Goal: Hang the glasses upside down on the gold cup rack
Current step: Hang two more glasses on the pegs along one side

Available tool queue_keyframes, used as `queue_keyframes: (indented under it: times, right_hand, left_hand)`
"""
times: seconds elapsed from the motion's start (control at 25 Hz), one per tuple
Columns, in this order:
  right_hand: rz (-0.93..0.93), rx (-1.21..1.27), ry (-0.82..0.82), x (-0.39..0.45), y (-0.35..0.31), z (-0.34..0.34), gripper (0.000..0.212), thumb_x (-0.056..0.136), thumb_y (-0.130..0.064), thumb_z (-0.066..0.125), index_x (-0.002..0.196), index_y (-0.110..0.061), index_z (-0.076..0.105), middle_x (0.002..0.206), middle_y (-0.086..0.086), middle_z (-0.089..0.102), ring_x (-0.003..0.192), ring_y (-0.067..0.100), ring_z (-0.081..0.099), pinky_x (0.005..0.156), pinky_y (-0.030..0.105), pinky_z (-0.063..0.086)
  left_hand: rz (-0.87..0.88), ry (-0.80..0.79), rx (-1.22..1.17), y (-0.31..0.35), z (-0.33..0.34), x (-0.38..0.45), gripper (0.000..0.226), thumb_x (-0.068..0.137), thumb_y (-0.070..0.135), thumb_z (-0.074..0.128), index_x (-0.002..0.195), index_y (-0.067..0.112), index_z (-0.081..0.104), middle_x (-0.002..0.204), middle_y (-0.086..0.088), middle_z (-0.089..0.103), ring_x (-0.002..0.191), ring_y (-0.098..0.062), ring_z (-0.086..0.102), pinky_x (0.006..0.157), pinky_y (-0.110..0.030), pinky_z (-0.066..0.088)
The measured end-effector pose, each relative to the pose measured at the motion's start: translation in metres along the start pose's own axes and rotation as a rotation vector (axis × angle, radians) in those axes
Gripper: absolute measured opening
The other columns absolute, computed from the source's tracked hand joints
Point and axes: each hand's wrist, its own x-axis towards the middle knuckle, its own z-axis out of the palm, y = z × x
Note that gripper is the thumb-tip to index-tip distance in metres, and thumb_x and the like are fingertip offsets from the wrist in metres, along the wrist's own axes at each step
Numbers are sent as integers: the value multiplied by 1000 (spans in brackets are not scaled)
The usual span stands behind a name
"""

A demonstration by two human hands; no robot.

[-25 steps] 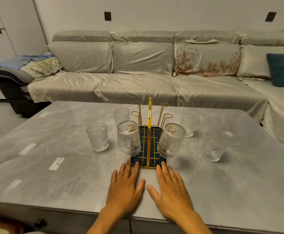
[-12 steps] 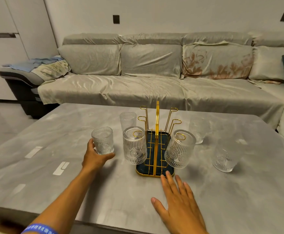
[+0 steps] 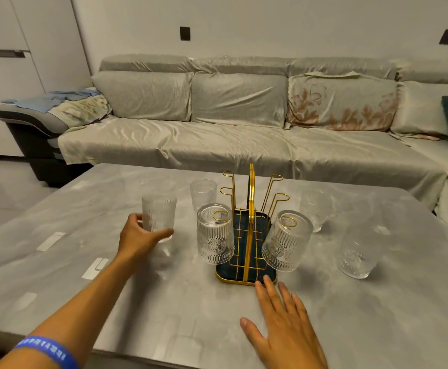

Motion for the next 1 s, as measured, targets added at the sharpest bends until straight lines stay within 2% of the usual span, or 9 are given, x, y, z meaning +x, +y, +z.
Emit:
queue_keyframes:
  times: [0.08, 0.16, 0.24, 0.32, 0.44, 0.56, 0.72, 0.8, 1.0]
  right_hand:
    - [-4, 13, 35, -3, 0, 2, 82, 78, -81, 2, 145, -39, -21, 150, -16, -33, 141, 12, -26, 112, 36, -18]
    - [2, 36, 53, -6, -2, 4, 81, 79, -80, 1, 143, -38, -25, 151, -16, -33, 140, 11, -27, 112, 35, -18]
    - [-3, 46, 63, -8, -3, 3, 81, 78, -80, -1, 140, -37, -28, 151, -15, -32, 140, 12, -27, 112, 36, -17]
    - [-13, 49, 66, -9, -2, 3, 79, 79, -79, -1, 138, -37, -30, 152, -15, -32, 141, 12, -27, 113, 37, -17]
    - [-10, 57, 58, -11, -2, 2, 80, 78, -80, -2, 142, -37, -27, 153, -14, -31, 141, 13, -27, 114, 37, -16]
    - [-1, 43, 35, -7, -2, 0, 83, 78, -80, 0, 146, -37, -20, 154, -12, -30, 142, 14, -25, 114, 38, -16]
    - [1, 2, -27, -1, -3, -4, 85, 79, -81, 4, 147, -35, -20, 154, -7, -31, 142, 19, -24, 112, 40, -16]
    - [-6, -8, -34, 0, -2, -5, 85, 80, -80, 4, 147, -35, -20, 153, -7, -31, 142, 20, -25, 112, 41, -17]
    - [-14, -2, -37, 0, -1, -5, 84, 81, -79, 6, 147, -35, -20, 153, -6, -32, 142, 21, -25, 110, 40, -19]
  left_hand:
    - [67, -8, -21, 29, -29, 7, 76, 55, 36, 92, 117, 15, 53, 114, -13, 64, 93, -27, 64, 78, -40, 56]
    - [157, -83, -5, 69, -60, 13, 84, 53, 40, 90, 125, 17, 55, 113, -8, 63, 94, -24, 65, 81, -41, 56]
    - [237, -136, -4, 111, -84, 13, 90, 45, 46, 88, 126, 22, 55, 108, -3, 63, 93, -22, 66, 76, -35, 56]
    - [294, -168, -46, 145, -90, 12, 82, 42, 47, 89, 115, 27, 58, 106, -6, 64, 91, -22, 67, 69, -32, 57]
    - [356, -171, 4, 182, -71, 12, 75, 45, 44, 91, 109, 25, 57, 102, -5, 63, 87, -20, 67, 63, -30, 57]
    - [366, -186, 138, 204, -45, 15, 76, 46, 37, 94, 110, 21, 57, 96, -2, 66, 82, -17, 68, 64, -31, 58]
    - [345, -357, 250, 214, -17, 24, 63, 50, 31, 94, 104, 23, 62, 93, -2, 70, 80, -17, 69, 57, -26, 57]
    - [360, -432, 317, 212, -5, 27, 58, 54, 31, 92, 103, 24, 62, 94, -1, 70, 82, -16, 68, 58, -23, 56]
    - [369, -492, 358, 207, 19, 31, 54, 60, 30, 89, 106, 21, 62, 96, -1, 70, 86, -17, 67, 62, -24, 54]
